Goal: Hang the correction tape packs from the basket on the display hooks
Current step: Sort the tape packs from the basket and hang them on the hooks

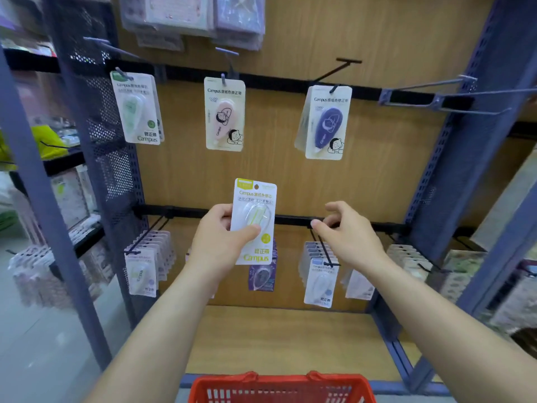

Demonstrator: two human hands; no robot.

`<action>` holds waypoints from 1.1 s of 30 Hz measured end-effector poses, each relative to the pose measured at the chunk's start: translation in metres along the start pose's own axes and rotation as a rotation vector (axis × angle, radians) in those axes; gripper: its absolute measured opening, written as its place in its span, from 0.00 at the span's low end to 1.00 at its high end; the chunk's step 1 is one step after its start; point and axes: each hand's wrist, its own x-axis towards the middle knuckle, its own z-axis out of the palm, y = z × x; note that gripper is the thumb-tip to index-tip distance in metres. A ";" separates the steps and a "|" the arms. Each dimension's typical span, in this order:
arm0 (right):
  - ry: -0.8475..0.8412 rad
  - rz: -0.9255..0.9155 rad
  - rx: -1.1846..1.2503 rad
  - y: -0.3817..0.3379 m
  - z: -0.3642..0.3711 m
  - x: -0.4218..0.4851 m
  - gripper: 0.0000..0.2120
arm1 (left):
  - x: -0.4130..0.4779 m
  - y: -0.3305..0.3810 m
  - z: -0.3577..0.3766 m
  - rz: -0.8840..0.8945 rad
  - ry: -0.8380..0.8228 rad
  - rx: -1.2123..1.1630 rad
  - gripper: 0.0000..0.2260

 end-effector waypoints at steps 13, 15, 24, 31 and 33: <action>-0.229 0.139 0.003 0.136 0.025 -0.077 0.19 | -0.025 -0.082 0.073 -0.223 -0.298 0.226 0.11; -0.240 0.155 -0.012 0.151 0.023 -0.077 0.19 | -0.027 -0.096 0.084 -0.244 -0.332 0.276 0.13; -0.397 0.000 0.151 0.138 0.043 -0.086 0.10 | -0.055 -0.136 0.099 -0.194 -0.275 0.341 0.14; -0.458 -0.015 0.405 0.083 0.070 -0.084 0.21 | -0.069 -0.114 0.053 -0.223 -0.137 0.200 0.12; -0.446 0.018 0.514 0.068 0.072 -0.082 0.20 | -0.070 -0.104 0.043 -0.201 -0.129 0.191 0.12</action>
